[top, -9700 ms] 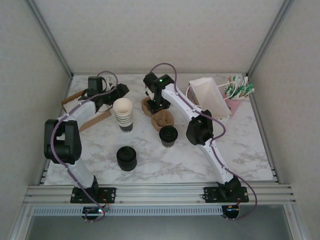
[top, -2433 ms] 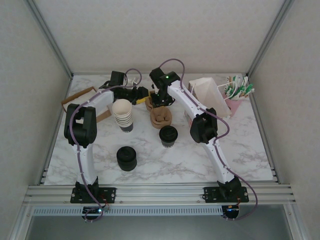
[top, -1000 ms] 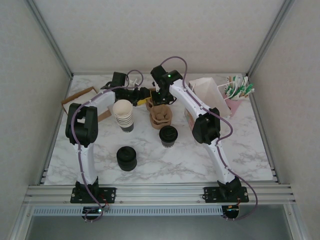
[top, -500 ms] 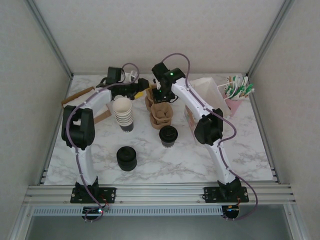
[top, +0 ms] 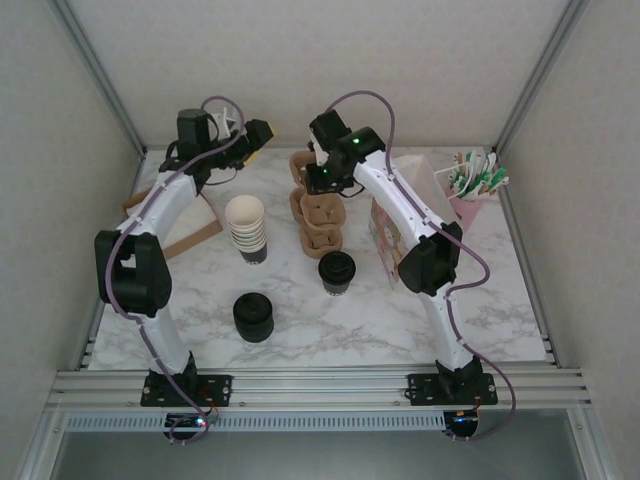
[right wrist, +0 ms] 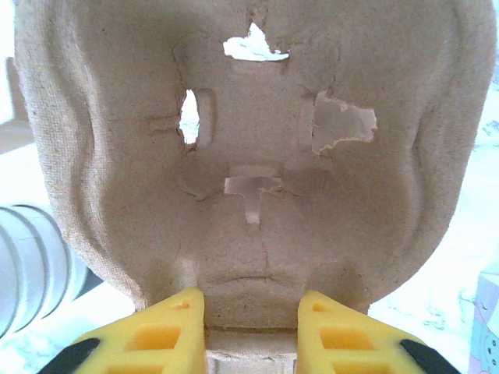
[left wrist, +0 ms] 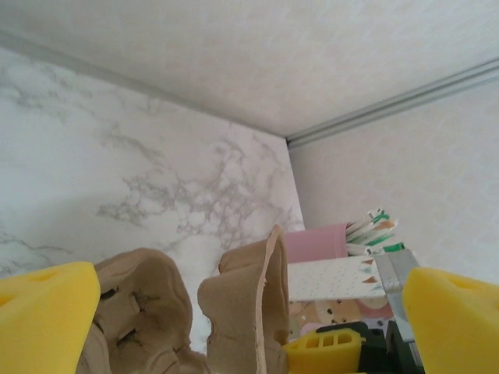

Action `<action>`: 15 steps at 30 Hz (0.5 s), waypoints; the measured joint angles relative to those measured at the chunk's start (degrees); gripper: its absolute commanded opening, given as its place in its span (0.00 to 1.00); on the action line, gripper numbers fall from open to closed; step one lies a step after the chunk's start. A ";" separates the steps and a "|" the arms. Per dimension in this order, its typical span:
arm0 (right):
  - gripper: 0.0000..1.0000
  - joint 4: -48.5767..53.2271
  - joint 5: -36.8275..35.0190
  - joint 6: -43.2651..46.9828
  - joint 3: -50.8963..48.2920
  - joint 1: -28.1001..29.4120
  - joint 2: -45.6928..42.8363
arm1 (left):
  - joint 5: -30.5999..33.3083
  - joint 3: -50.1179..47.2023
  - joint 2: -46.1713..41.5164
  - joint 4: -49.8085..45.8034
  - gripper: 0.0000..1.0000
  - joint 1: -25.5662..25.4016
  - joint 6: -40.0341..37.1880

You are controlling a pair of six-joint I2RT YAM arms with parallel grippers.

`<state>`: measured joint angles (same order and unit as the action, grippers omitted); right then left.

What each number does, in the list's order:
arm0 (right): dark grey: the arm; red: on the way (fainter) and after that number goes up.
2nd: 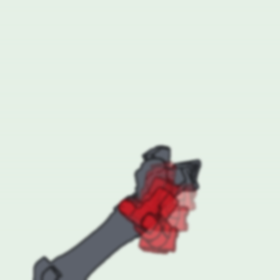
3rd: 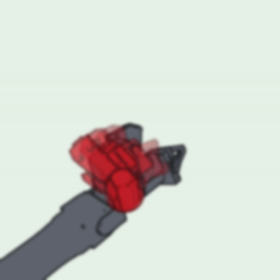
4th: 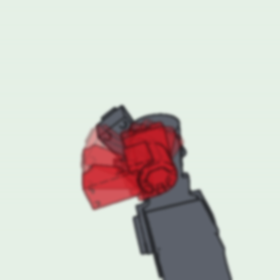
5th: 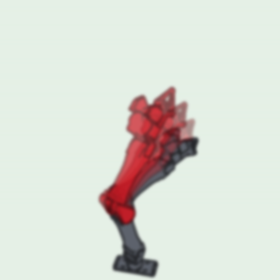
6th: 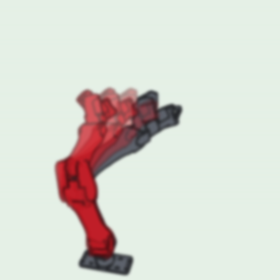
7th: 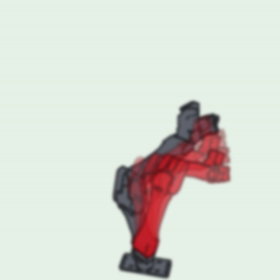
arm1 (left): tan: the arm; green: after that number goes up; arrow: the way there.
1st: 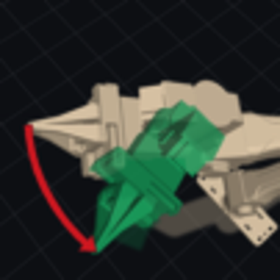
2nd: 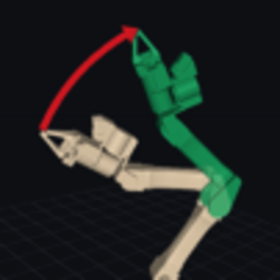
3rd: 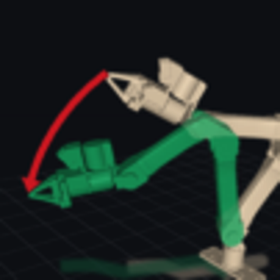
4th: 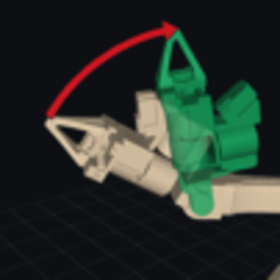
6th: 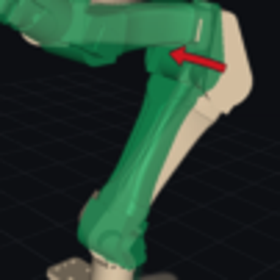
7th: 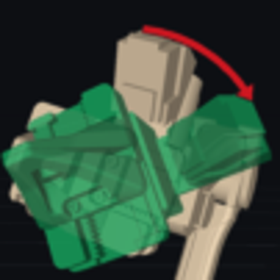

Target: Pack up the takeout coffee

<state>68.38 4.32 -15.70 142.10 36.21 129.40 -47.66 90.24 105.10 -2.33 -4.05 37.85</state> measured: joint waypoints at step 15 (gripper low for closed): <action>0.26 -4.07 8.83 -0.07 0.02 1.88 -10.01 | 4.13 -7.87 -8.04 2.21 1.00 2.23 2.78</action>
<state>64.31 13.15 -15.77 142.12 38.09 119.39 -43.53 82.37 97.06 -0.12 -1.83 40.62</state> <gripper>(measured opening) 0.261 0.995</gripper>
